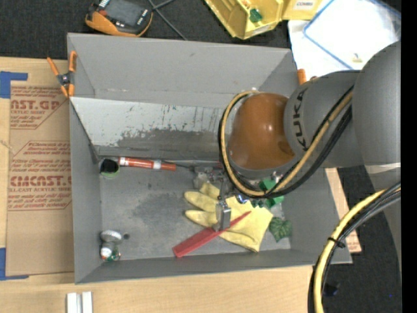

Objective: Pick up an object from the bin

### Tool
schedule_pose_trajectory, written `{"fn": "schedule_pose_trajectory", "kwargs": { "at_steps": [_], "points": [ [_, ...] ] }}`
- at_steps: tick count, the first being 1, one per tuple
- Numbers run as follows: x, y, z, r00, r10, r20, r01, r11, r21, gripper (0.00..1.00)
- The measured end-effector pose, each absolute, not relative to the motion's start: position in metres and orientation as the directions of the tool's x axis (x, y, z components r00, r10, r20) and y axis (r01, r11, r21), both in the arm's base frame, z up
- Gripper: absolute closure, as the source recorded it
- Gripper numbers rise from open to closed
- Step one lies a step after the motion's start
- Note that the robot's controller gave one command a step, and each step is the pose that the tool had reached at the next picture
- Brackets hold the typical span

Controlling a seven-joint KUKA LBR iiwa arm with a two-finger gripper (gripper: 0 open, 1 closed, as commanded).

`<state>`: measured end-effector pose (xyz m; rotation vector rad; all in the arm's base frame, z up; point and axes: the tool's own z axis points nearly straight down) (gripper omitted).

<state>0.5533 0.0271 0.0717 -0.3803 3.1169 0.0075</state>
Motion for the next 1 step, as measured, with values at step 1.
{"fn": "schedule_pose_trajectory", "kwargs": {
  "at_steps": [1],
  "points": [
    [0.5152,0.0251,0.07,-0.993,-0.115,-0.014,-0.115,0.993,0.002,0.0]
  ]
}}
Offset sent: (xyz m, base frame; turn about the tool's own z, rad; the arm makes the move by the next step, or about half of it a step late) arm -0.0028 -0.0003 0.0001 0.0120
